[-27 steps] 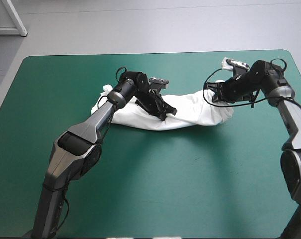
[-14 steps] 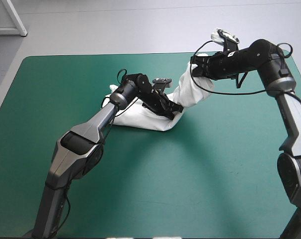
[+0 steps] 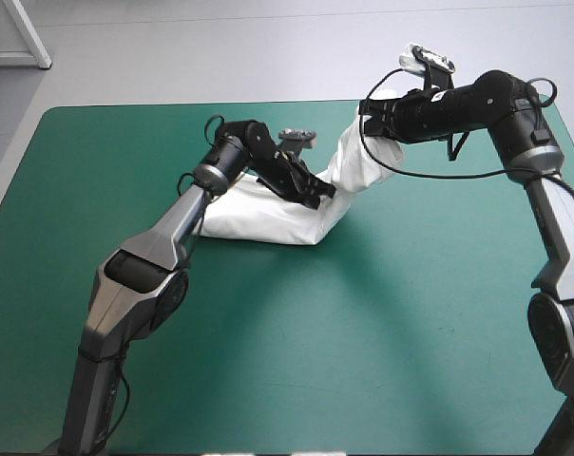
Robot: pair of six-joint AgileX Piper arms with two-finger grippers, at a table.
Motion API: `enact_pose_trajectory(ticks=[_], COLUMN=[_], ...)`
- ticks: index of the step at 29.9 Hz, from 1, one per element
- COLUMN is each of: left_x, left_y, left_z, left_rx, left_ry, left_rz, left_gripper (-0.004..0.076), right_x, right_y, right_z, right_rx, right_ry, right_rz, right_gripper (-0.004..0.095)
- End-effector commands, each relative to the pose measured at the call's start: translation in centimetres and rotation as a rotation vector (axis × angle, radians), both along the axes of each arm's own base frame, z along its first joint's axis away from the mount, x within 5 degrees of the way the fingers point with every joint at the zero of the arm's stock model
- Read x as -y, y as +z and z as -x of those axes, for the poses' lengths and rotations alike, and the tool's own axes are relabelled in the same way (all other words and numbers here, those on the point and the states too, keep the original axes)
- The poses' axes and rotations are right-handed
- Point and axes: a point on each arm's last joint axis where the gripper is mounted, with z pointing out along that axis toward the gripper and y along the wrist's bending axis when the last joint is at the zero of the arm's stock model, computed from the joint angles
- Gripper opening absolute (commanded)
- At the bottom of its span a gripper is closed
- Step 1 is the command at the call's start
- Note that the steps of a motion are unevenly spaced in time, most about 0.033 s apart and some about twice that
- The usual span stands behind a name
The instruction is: Fold the cloth
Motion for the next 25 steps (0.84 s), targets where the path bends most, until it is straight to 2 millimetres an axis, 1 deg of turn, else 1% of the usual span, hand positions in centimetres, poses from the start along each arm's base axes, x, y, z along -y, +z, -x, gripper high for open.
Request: enact_pose_trajectory(ticks=[1,3,7,9,10,11,13,14,16,17,19,20,21,22,23,25], left_x=[-2.5,-3.7,-5.7,-7.0,-7.5,-8.3,-9.5,-10.3,-12.1,-13.1,-15.2,-16.6,-17.6,-18.5,-19.7,-21.2], left_y=[9.9,12.2,15.1,15.8,15.6,15.8,14.7,14.0,13.2,12.0,11.1,10.2,9.3,8.7,8.0,7.0], left_z=[2.3,3.0,4.4,5.4,5.9,6.8,8.0,9.1,10.6,11.4,12.9,14.0,14.9,15.7,16.9,18.6], left_rx=[0.167,0.228,0.335,0.361,0.353,0.358,0.327,0.302,0.284,0.252,0.229,0.194,0.154,0.126,0.093,0.057], left_ry=[-0.001,0.018,0.072,0.101,0.105,0.113,0.116,0.114,0.132,0.155,0.203,0.236,0.259,0.281,0.310,0.343], left_rz=[0.079,0.073,-0.024,-0.098,-0.134,-0.178,-0.266,-0.316,-0.375,-0.392,-0.389,-0.389,-0.393,-0.389,-0.393,-0.410], left_gripper=[-0.0009,-0.0009,-0.0009,-0.0009,-0.0009,-0.0009,-0.0009,-0.0009,-0.0009,-0.0009,-0.0009,-0.0009,-0.0009,-0.0009,-0.0009,-0.0009], right_x=[0.4,0.4,0.2,-0.3,-0.6,-1.2,-2.2,-3.1,-4.5,-5.7,-7.7,-9.2,-10.2,-11.4,-12.8,-15.4], right_y=[4.1,4.0,4.0,4.2,4.2,4.2,4.2,4.1,3.6,3.5,2.7,2.2,2.0,1.5,0.8,-0.5], right_z=[1.6,1.7,1.8,1.8,1.8,1.7,1.5,1.3,0.6,0.4,-0.4,-0.9,-1.1,-1.4,-1.9,-2.3], right_rx=[0.152,0.150,0.140,0.147,0.154,0.164,0.176,0.177,0.168,0.171,0.161,0.153,0.156,0.151,0.141,0.130], right_ry=[-0.003,0.012,0.021,0.042,0.054,0.074,0.102,0.122,0.150,0.178,0.215,0.237,0.255,0.277,0.304,0.351], right_rz=[-0.042,-0.031,-0.047,-0.083,-0.094,-0.113,-0.121,-0.123,-0.132,-0.143,-0.157,-0.168,-0.176,-0.180,-0.184,-0.191], right_gripper=[-0.0015,-0.0015,-0.0014,-0.0014,-0.0014,-0.0013,-0.0013,-0.0013,-0.0013,-0.0013,-0.0012,-0.0012,-0.0012,-0.0012,-0.0012,-0.0011])
